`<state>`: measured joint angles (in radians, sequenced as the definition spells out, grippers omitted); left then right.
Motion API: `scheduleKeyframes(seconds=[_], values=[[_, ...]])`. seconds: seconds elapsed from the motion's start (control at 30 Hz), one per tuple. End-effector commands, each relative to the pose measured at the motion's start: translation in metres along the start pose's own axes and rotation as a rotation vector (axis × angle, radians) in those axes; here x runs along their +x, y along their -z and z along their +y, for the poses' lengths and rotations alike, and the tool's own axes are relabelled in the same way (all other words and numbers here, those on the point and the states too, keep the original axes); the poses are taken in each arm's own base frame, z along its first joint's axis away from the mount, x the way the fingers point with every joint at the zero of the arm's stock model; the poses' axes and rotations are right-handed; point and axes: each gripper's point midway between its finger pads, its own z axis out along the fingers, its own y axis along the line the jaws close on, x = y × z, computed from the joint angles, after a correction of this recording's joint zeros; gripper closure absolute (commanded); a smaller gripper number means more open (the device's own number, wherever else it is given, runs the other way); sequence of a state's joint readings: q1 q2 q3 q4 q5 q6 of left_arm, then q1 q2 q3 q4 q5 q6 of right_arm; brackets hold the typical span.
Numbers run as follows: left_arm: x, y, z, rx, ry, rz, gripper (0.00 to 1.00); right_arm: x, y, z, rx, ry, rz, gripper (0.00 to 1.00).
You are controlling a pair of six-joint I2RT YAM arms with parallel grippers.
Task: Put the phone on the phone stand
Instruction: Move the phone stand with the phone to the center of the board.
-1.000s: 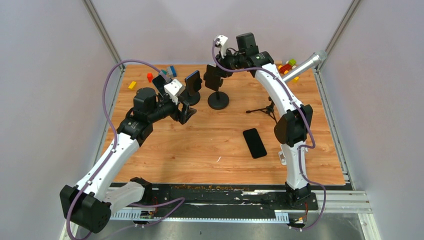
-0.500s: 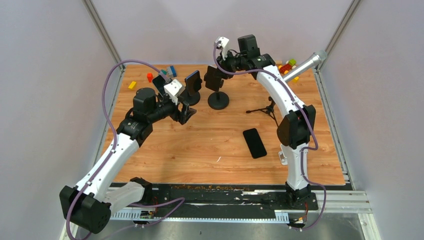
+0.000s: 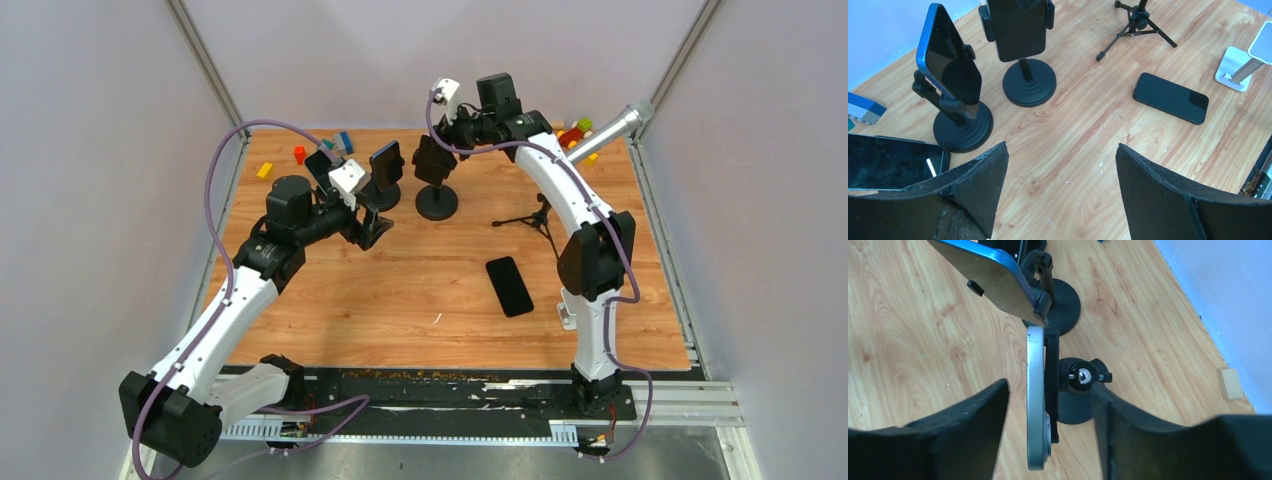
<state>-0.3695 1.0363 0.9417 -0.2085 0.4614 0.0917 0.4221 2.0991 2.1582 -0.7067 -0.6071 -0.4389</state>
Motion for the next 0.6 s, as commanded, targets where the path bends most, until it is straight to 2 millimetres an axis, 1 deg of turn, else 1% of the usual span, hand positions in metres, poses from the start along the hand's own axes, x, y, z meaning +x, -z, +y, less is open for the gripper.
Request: scheduleKeyframes(seconds=[0.0, 0.13, 0.2, 0.23, 0.27, 0.33, 0.43, 0.47, 0.5, 0.53, 0.57], values=[[-0.016, 0.005, 0.000, 0.004, -0.029, -0.044, 0.14, -0.034, 0.031, 0.001, 0.061, 0.065, -0.059, 0.33], [-0.017, 0.006, -0.001, 0.007, -0.034, -0.049, 0.14, -0.042, 0.050, 0.004, 0.093, 0.075, -0.072, 0.21], [-0.017, 0.006, -0.001, 0.007, -0.039, -0.048, 0.14, -0.044, 0.062, 0.007, 0.112, 0.074, -0.073, 0.17], [-0.017, 0.006, -0.001, 0.006, -0.041, -0.046, 0.13, -0.044, 0.070, 0.009, 0.124, 0.075, -0.072, 0.16], [-0.017, 0.007, -0.001, 0.005, -0.044, -0.047, 0.13, -0.049, 0.082, 0.012, 0.145, 0.082, -0.081, 0.15], [-0.016, 0.007, 0.000, -0.001, -0.044, -0.043, 0.11, -0.047, 0.100, 0.016, 0.179, 0.079, -0.076, 0.13], [-0.016, 0.008, 0.002, -0.015, -0.039, -0.040, 0.06, -0.034, 0.129, 0.024, 0.244, 0.067, -0.051, 0.11], [-0.016, 0.009, 0.002, -0.018, -0.037, -0.042, 0.03, -0.026, 0.137, 0.027, 0.264, 0.060, -0.035, 0.10], [-0.017, 0.010, 0.002, -0.021, -0.035, -0.043, 0.01, -0.018, 0.148, 0.032, 0.288, 0.055, -0.021, 0.09], [-0.017, 0.010, 0.002, -0.021, -0.032, -0.043, 0.01, -0.001, 0.155, 0.036, 0.305, 0.037, 0.014, 0.09], [-0.017, 0.011, 0.002, -0.023, -0.029, -0.042, 0.00, 0.012, 0.164, 0.042, 0.325, 0.026, 0.039, 0.09]])
